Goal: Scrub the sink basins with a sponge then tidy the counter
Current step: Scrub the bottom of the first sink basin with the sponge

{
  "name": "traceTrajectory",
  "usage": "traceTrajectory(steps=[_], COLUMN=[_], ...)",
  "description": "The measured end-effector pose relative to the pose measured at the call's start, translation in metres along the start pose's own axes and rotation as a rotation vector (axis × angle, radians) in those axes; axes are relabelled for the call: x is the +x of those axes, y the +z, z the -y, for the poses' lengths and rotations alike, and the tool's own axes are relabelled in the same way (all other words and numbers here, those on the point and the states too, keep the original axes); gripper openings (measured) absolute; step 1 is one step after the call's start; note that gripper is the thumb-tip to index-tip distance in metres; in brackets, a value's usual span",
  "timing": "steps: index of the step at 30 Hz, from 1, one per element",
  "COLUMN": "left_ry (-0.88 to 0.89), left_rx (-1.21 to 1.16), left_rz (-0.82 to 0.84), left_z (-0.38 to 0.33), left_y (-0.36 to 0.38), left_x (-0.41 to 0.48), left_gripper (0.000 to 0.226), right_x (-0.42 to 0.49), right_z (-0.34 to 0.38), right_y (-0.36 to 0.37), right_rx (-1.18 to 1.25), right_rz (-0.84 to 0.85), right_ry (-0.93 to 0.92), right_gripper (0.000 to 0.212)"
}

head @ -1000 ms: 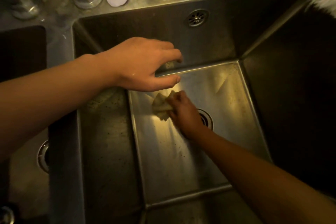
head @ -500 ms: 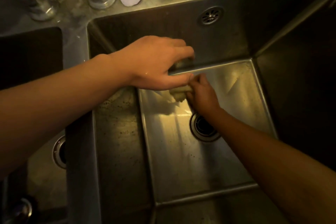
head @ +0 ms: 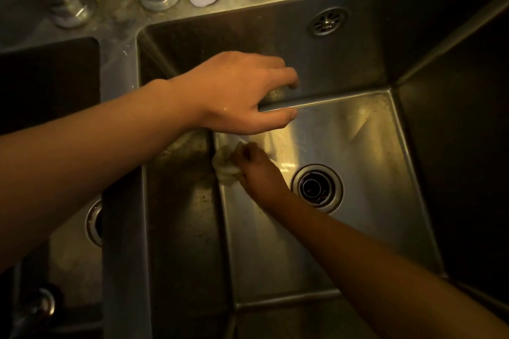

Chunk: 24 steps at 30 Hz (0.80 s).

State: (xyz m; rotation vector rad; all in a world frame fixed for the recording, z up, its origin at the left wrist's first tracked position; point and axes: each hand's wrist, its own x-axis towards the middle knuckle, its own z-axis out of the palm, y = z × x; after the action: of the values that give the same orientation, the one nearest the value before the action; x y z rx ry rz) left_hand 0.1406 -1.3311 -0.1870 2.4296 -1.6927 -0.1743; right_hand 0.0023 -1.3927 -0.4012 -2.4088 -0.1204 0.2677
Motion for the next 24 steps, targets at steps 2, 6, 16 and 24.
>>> traceTrajectory(steps=[2,6,16,24], left_ry=[0.001,-0.011,-0.003,0.017], left_rx=[0.012,0.013,0.019,0.044], left_rz=[-0.003,-0.004,-0.033,-0.048], left_z=[0.001,-0.001,-0.003,-0.002], left_y=[0.000,-0.002,-0.002,0.000], left_x=[0.000,0.001,-0.001,0.000], left_gripper=[0.063,0.065,0.064,0.062], right_x=[-0.032,-0.102,-0.147,-0.152], right_z=[-0.005,-0.023,-0.073,-0.081], right_y=[0.001,-0.010,-0.073,-0.094], right_rx=[-0.033,-0.057,0.078,0.084], right_rz=[0.103,0.258,0.638,0.655], right_ry=[-0.055,-0.177,0.233,0.315], right_gripper=[0.040,0.045,0.056,0.050])
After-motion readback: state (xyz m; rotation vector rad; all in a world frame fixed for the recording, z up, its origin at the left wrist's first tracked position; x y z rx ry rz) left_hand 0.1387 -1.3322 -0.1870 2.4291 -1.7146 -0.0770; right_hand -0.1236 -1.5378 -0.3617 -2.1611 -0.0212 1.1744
